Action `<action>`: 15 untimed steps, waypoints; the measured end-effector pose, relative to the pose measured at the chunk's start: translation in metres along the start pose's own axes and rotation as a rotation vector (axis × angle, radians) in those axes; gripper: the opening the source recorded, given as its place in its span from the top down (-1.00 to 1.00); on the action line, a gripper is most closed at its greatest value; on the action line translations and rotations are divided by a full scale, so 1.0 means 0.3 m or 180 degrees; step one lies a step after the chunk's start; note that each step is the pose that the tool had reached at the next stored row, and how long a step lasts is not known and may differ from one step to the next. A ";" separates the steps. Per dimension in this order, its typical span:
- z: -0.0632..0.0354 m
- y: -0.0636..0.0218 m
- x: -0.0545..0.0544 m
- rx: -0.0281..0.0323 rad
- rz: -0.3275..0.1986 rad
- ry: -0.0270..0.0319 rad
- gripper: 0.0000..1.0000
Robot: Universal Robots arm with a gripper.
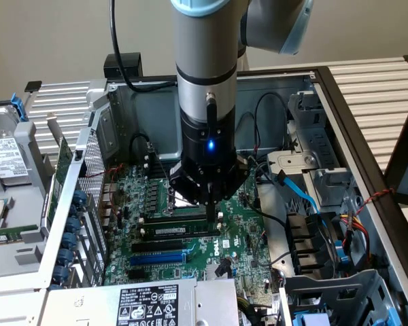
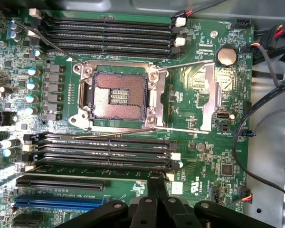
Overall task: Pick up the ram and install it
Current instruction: 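Press down the ram until it locks into place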
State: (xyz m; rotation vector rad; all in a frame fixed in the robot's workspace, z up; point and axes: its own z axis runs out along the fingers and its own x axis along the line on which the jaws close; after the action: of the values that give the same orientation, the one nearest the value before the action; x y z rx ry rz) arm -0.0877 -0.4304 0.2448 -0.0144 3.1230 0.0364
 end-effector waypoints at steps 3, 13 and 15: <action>-0.036 -0.006 0.005 -0.0002 0.0004 0.0006 0.80; -0.106 -0.014 0.067 -0.0025 0.0004 0.0010 0.80; -0.113 -0.015 0.087 -0.0025 0.0004 0.0010 0.80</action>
State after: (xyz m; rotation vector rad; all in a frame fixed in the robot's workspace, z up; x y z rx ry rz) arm -0.1143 -0.4358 0.2781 -0.0124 3.1261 0.0488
